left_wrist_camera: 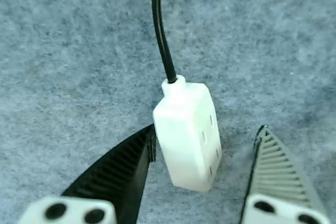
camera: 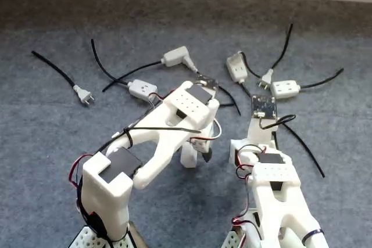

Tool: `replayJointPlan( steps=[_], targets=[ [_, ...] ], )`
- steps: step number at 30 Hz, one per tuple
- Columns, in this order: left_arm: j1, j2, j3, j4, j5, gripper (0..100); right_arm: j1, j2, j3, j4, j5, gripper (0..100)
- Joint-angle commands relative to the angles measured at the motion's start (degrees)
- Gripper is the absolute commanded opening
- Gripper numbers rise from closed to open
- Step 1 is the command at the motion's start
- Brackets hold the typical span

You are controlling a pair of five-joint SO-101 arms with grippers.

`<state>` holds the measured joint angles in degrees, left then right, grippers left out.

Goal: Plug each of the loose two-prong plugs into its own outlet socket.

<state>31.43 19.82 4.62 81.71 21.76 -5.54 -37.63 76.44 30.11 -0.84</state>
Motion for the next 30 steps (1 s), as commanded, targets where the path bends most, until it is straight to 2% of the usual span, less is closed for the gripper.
replayJointPlan(
  steps=[1,7,20,27,30],
  targets=[
    [-3.2,-0.3,-0.2,0.0,-4.1,29,-0.2,-1.0,0.0,-0.9,0.8,27.5],
    [-11.5,-0.3,-0.1,1.3,-9.3,29,-0.2,-1.0,0.0,-0.9,0.8,27.5],
    [-28.3,-3.6,-0.7,5.4,-27.3,29,-0.3,-0.9,0.0,-1.0,0.9,27.5],
    [-36.4,-11.5,-0.7,4.8,-37.0,29,-0.4,-0.7,0.0,-1.0,0.9,27.5],
    [-41.2,-12.4,-3.1,2.3,-37.3,29,-0.4,-0.7,0.0,-1.0,0.9,27.5]
  ],
)
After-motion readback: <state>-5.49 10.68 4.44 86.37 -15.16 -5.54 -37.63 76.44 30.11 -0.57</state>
